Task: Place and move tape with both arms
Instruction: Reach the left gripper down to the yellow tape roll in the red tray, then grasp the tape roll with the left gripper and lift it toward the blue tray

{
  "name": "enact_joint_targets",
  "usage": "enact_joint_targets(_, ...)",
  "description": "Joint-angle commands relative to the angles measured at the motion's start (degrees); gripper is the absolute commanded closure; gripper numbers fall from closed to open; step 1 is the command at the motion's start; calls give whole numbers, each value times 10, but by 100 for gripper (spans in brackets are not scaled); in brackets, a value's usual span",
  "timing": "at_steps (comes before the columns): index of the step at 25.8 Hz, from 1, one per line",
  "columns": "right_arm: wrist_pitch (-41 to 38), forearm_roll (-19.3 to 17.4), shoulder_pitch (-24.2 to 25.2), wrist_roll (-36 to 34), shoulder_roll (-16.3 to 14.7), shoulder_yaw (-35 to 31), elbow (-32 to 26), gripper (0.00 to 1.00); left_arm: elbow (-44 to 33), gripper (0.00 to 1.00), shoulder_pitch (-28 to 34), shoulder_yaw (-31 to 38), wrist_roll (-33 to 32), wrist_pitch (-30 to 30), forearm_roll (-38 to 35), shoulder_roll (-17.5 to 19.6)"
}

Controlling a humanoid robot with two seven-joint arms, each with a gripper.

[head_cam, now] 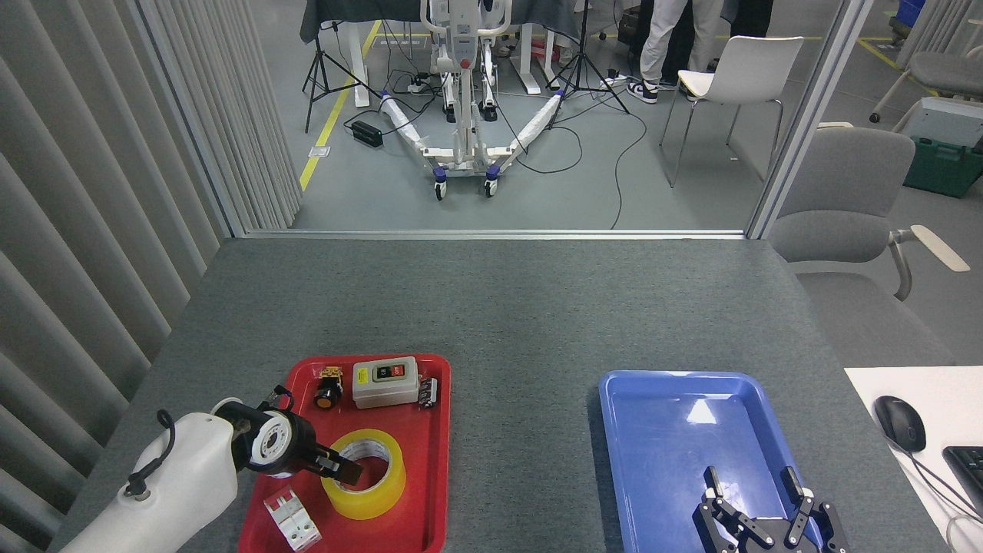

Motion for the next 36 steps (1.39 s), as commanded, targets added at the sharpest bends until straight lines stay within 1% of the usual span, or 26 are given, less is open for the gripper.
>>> enact_joint_targets(1,0,0,1,-1,1,0,0,0,6,12,-5,-3,-4,-3,-1,-6)
enact_joint_targets(3,0,0,1,-1,0,0,0,0,14,19,-6,-3,-9,-4,-2,-9)
enact_joint_targets(4,0,0,1,0,0,0,0,0,16,24,-6,-2,-13,-7,-2,-10)
enact_joint_targets(8,0,0,0,0,-1,0,0,0,21,55,-12,1,-45,-25,-3,-12)
enact_joint_targets(10,0,0,1,0,-1,0,0,0,21,72,-14,5,-47,-41,-2,-13)
enact_joint_targets(11,0,0,1,-1,0,0,0,0,22,79,-14,5,-47,-47,-2,-14)
enact_joint_targets(13,0,0,1,0,0,0,0,0,35,80,-14,11,-45,-51,-4,-18)
enact_joint_targets(15,0,0,1,-1,0,0,0,0,40,89,-14,25,-45,-58,-5,-22)
enact_joint_targets(16,0,0,1,0,-1,0,0,0,40,99,-14,30,-45,-67,-5,-23)
enact_joint_targets(19,0,0,0,-1,-1,-1,0,0,43,100,-15,48,-43,-102,-5,-29)
enact_joint_targets(22,0,0,0,-1,-1,-1,0,0,48,100,-15,62,-32,-110,-2,-33)
enact_joint_targets(25,0,0,0,-1,-3,-1,0,0,23,100,-15,95,2,-148,3,-26)
enact_joint_targets(27,0,0,0,-1,-5,-1,0,0,7,100,-13,117,64,-185,7,-25)
enact_joint_targets(28,0,0,-1,-1,-5,-1,0,0,-2,100,-12,122,107,-206,16,-25)
enact_joint_targets(31,-1,0,-1,0,-4,0,-1,0,-9,100,-17,109,284,-279,51,-31)
enact_joint_targets(32,-1,0,-1,-1,-3,0,-1,0,-4,100,-25,87,327,-307,51,-35)
enact_joint_targets(33,0,0,-1,0,-3,0,-1,0,0,100,-44,51,358,-343,49,-40)
enact_joint_targets(35,-1,0,-1,-1,-2,0,-1,0,18,100,-77,2,363,-404,47,-53)
enact_joint_targets(36,-1,0,0,0,-1,-1,-1,0,21,100,-85,-13,363,-405,47,-60)
